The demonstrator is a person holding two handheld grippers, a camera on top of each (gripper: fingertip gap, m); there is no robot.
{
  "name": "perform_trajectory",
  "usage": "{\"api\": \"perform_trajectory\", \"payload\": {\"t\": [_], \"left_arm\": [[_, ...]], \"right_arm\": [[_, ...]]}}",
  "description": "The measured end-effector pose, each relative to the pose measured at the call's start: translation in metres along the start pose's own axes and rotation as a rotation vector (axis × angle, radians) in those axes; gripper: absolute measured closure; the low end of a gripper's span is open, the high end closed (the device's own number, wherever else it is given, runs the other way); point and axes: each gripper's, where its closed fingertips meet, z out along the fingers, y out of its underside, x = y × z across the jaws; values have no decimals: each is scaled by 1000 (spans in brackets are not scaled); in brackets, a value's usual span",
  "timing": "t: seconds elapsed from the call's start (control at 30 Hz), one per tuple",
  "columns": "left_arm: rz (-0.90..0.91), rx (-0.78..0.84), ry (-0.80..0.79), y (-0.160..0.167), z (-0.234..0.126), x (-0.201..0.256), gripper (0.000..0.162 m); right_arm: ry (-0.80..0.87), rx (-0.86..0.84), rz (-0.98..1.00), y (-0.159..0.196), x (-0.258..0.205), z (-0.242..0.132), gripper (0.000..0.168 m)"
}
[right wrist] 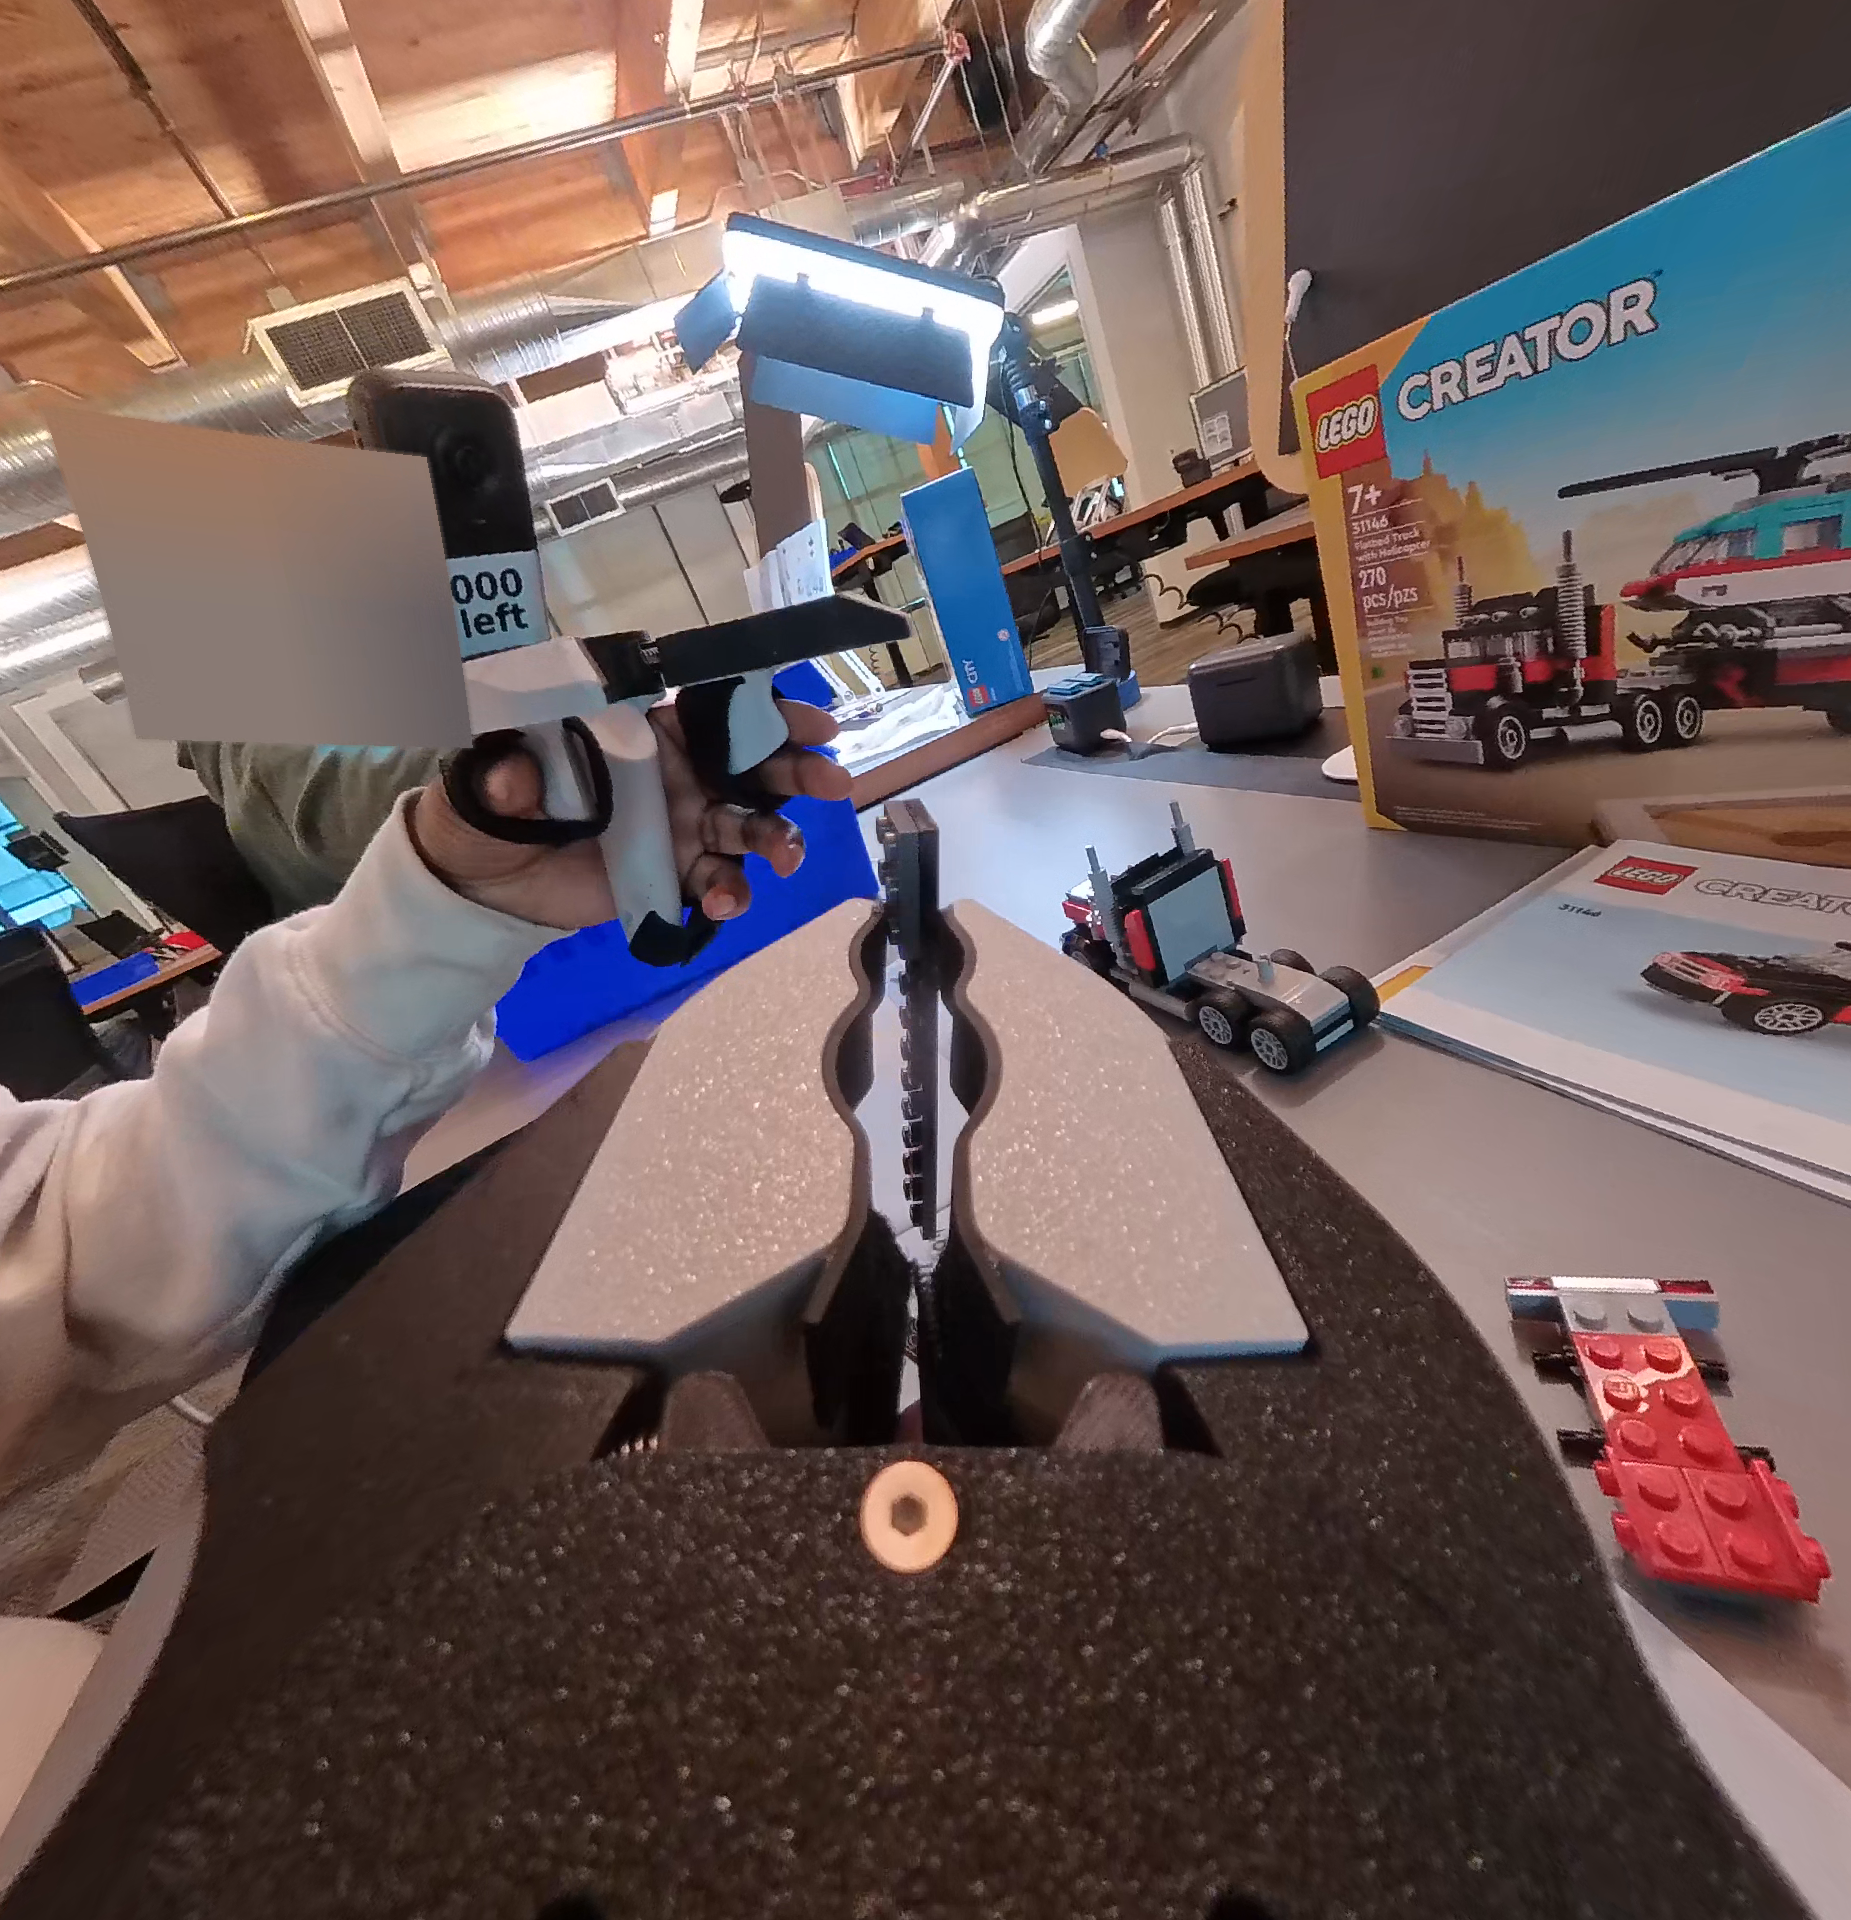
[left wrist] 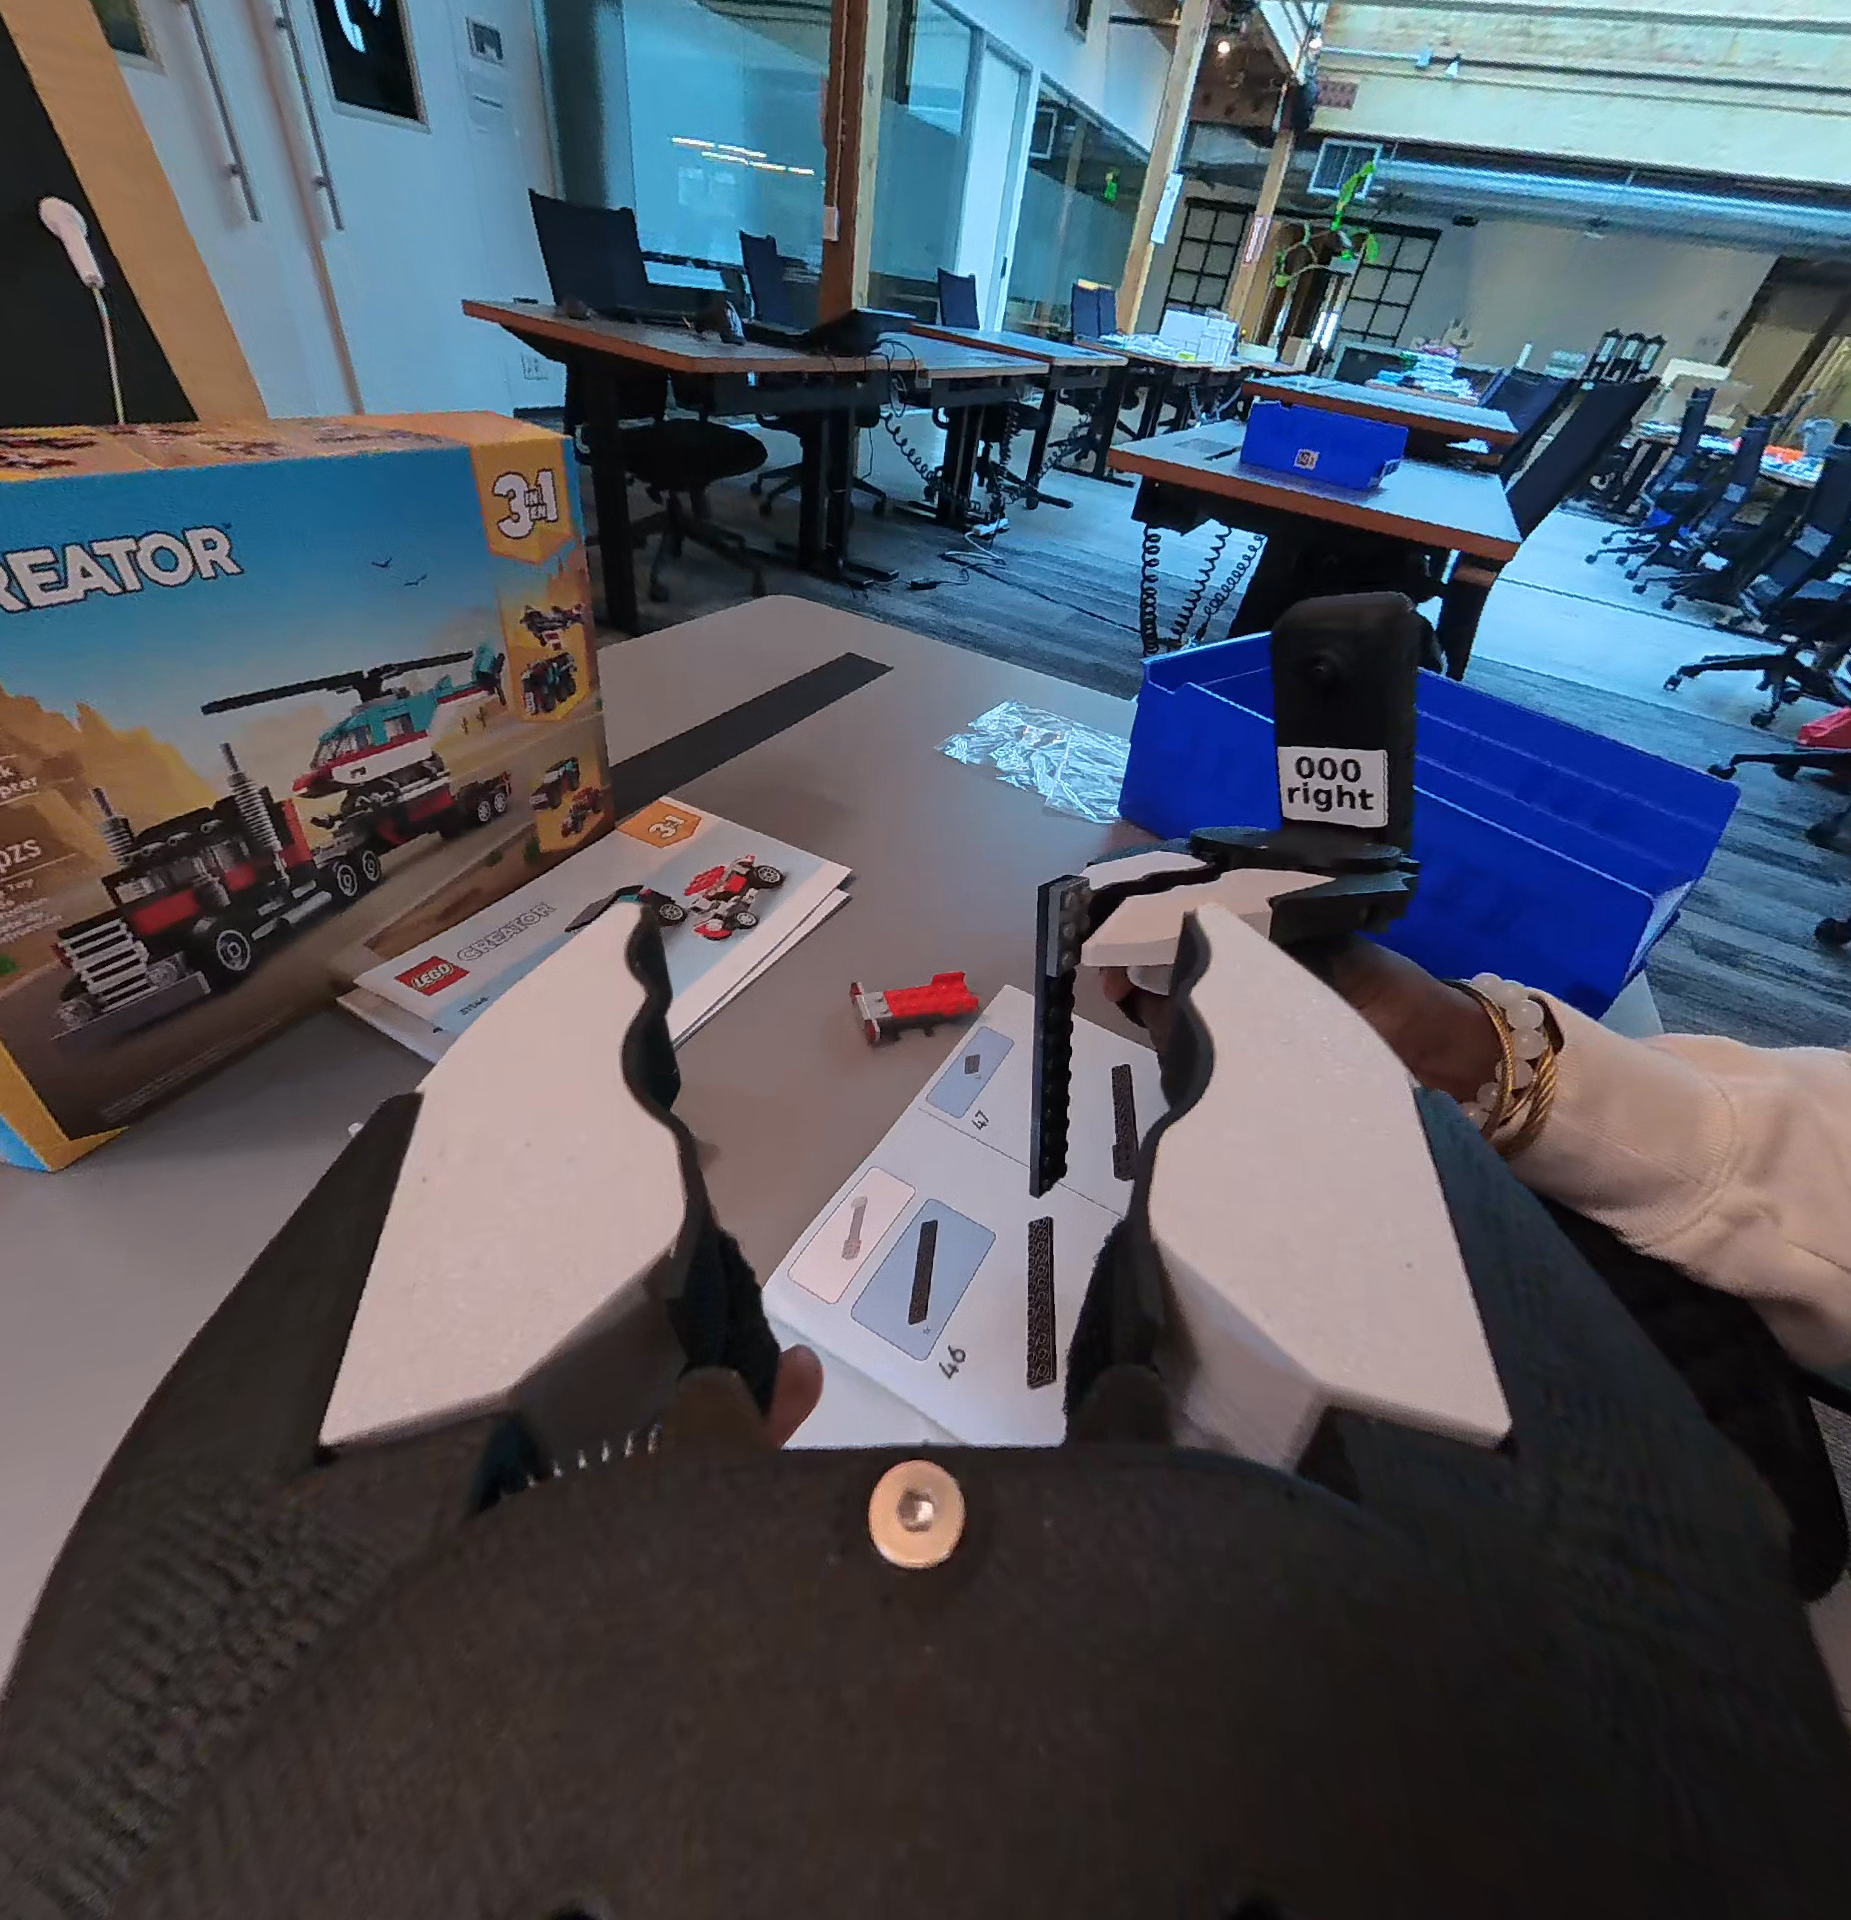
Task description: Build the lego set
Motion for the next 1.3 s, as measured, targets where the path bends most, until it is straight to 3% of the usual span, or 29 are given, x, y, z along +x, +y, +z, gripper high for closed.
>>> {"api": "perform_trajectory", "payload": {"t": [0.7,0.77,0.8,0.9,0.97,1.03,1.17,1.3], "left_arm": [[63,-75,45,16,8,6,71],[17,55,148,-1,5,20,51],[-53,204,193,-22,0,25,44],[-361,856,191,-91,-54,-1,49],[-512,1136,82,-98,-91,-35,57],[-614,1261,-23,-90,-111,-58,58],[-787,1357,-253,-65,-130,-85,65],[-803,1335,-389,-58,-133,-92,66]], "right_arm": [[-4,-6,33,3,3,0,159],[-5,-5,33,3,2,0,159],[-6,-4,34,2,2,0,159],[-11,-1,39,2,2,0,159],[-14,3,40,1,1,0,159],[-17,8,39,0,0,0,159],[-20,9,41,-1,-1,0,159],[-20,9,39,-1,-2,0,159]]}}
